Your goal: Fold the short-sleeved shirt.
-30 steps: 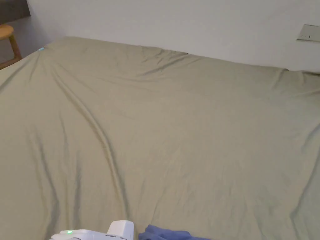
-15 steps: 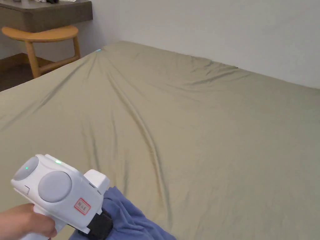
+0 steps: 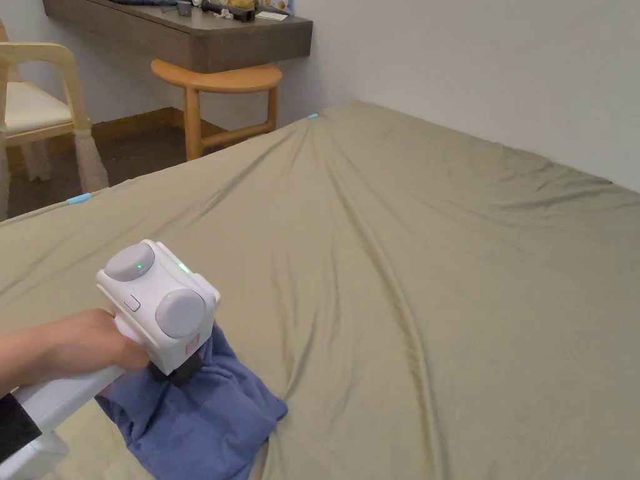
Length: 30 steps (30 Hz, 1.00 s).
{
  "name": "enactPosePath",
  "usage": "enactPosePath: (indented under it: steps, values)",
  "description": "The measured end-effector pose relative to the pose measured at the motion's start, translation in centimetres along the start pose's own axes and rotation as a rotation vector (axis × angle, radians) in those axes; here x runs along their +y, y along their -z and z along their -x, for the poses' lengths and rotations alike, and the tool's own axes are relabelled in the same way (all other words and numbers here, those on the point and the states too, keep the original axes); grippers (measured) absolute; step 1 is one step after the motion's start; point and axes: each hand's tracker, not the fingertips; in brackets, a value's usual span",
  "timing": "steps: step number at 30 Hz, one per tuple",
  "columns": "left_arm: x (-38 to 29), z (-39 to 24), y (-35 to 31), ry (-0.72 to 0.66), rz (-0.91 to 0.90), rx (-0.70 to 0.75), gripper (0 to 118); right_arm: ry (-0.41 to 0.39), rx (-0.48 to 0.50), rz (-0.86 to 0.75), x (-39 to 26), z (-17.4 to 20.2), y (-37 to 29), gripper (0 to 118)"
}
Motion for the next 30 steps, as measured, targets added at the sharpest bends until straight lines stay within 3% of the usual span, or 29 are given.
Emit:
enactPosePath:
  steps: [9, 13, 16, 18, 20, 22, 23, 24, 26, 30]
  values:
    - [-0.1, 0.6, 4.5, -0.019, 0.045, 0.036, 34, 0.005, -0.054, 0.016, 0.0, -0.9, 0.5, 1]
    - [-0.9, 2.8, 3.5, -0.05, 0.035, 0.094, 58, 0.011, -0.045, 0.011, -0.1, -1.3, -0.2, 1]
    - [-1.8, 5.4, 1.4, -0.082, 0.041, 0.23, 60, 0.009, -0.031, -0.014, -0.1, -1.6, -0.9, 1]
    - [-2.5, 6.4, -0.9, -0.106, -0.006, 0.407, 59, 0.014, -0.015, -0.035, -0.1, -1.8, -1.6, 1]
    - [-3.3, 6.5, -4.6, -0.118, -0.113, 0.448, 55, 0.021, 0.002, -0.059, -0.3, -2.2, -2.3, 1]
    - [-4.2, 5.5, -9.0, -0.177, -0.27, 0.357, 38, 0.024, 0.013, -0.08, -0.5, -2.7, -3.2, 1]
    - [-4.9, 4.8, -11.9, -0.277, -0.391, 0.266, 11, 0.026, 0.02, -0.098, -0.6, -3.0, -3.9, 1]
    - [-5.5, 4.1, -14.0, -0.336, -0.465, 0.209, 0, 0.028, 0.026, -0.116, -0.8, -3.2, -4.4, 1]
    - [-7.1, 1.6, -18.4, -0.484, -0.682, -0.033, 0, 0.031, 0.02, -0.161, -1.2, -3.8, -5.9, 1]
    - [-7.8, -5.8, -23.1, -0.463, -0.935, -0.335, 0, 0.032, -0.038, -0.295, -2.0, -5.4, -9.4, 1]
